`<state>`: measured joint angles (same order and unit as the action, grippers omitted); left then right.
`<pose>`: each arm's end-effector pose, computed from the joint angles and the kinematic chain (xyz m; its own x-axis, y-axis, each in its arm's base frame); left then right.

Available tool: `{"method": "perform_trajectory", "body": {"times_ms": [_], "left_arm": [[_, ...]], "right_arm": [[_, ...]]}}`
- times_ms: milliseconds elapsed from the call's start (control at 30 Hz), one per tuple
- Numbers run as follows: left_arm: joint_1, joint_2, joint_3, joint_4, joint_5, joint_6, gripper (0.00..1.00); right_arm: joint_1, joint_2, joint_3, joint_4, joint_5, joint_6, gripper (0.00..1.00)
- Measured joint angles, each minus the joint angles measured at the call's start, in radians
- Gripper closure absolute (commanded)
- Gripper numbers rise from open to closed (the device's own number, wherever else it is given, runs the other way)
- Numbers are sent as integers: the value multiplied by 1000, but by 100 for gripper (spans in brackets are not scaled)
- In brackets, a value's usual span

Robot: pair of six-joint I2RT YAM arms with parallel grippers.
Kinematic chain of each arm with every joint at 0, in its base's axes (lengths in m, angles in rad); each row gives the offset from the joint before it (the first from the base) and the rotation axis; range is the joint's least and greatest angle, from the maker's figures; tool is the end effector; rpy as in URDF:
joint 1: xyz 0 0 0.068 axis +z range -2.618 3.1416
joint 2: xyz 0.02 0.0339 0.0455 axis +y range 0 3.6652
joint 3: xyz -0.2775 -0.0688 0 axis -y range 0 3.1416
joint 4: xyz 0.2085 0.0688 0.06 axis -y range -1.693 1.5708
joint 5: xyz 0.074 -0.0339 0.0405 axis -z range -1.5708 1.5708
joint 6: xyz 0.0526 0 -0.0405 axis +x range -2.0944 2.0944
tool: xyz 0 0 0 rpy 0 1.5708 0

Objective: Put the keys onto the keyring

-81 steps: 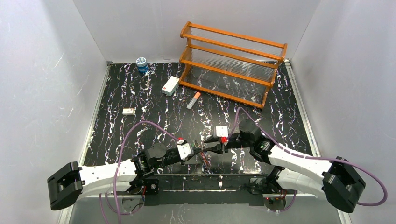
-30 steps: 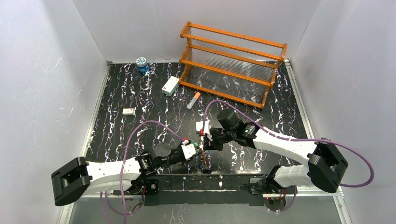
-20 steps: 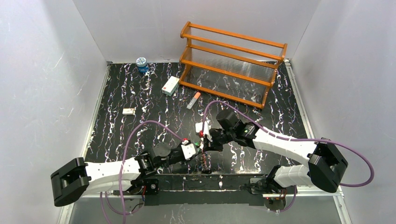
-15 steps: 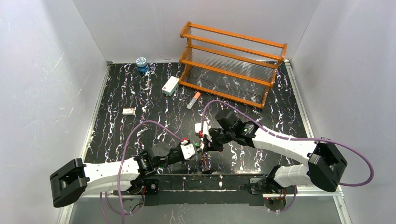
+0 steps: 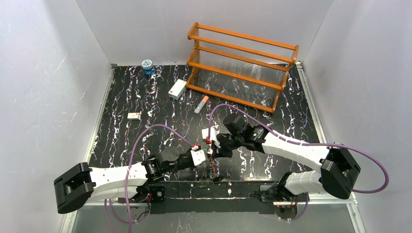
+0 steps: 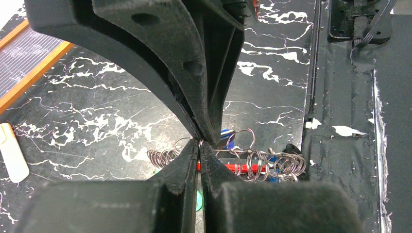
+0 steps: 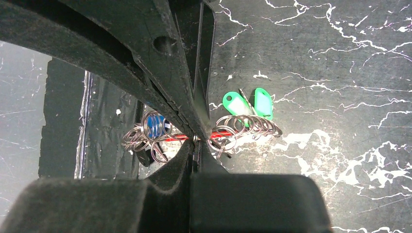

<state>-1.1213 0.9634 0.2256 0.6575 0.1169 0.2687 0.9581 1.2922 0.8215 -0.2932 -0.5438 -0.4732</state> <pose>0.0736 -0.1667 0.2354 0.2173 0.1564 -0.9635 0.9204 0.2959 0.2556 0.1173 0.2142 0.2569 0.0629 -0.5887 -0.8059 -0.9957 -0.0919 -0.0105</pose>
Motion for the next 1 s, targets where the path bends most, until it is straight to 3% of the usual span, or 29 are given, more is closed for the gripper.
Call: {"method": "perform_trajectory", "body": {"times_ms": [233, 800, 1000], "left_arm": [[0, 1, 5, -13, -5, 2, 84], [0, 8, 43, -82, -32, 12, 84], [-2, -18, 43, -114, -34, 13, 87]], "right_arm": [[1, 0, 0, 2, 1, -5, 99], [1, 0, 0, 0, 6, -29, 99], [7, 0, 0, 2, 6, -32, 99]]}}
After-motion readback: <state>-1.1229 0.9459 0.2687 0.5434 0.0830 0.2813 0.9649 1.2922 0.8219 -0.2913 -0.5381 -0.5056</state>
